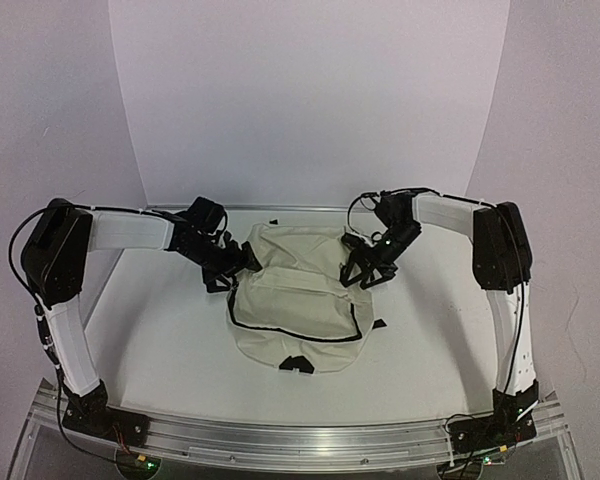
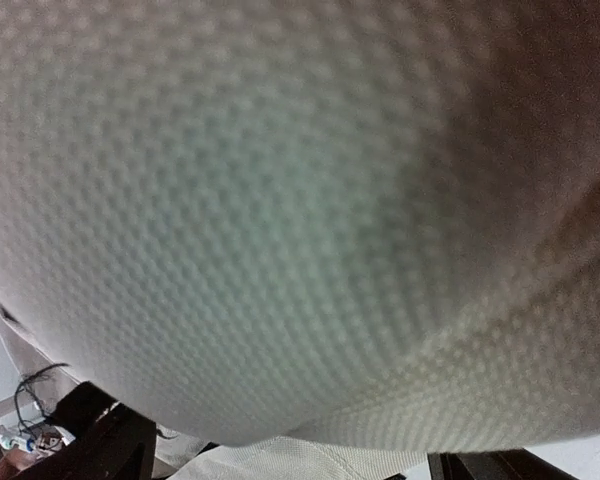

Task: Pack the student bag
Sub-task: Adjust the student bag at the center of the board.

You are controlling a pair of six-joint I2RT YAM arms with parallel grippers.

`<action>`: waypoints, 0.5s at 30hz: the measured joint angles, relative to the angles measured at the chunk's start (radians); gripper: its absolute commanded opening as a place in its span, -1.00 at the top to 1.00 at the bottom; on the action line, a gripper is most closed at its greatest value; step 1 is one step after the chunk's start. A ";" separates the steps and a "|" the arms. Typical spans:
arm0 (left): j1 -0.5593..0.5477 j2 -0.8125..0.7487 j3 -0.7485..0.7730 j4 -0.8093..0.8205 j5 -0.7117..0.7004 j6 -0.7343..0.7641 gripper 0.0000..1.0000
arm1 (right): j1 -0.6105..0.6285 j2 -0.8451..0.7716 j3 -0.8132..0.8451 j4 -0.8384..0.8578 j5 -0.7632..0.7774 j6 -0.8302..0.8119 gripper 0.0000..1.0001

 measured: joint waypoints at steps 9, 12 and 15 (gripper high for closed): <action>0.024 -0.026 0.011 -0.099 -0.015 0.027 -0.99 | -0.018 0.020 0.052 0.041 -0.006 0.012 -0.96; 0.031 -0.044 0.074 -0.197 -0.030 0.065 -0.99 | -0.067 -0.010 0.051 0.042 0.012 -0.001 -0.97; 0.044 -0.061 0.194 -0.298 -0.043 0.109 -0.99 | -0.127 -0.089 0.051 0.045 0.064 -0.026 -0.97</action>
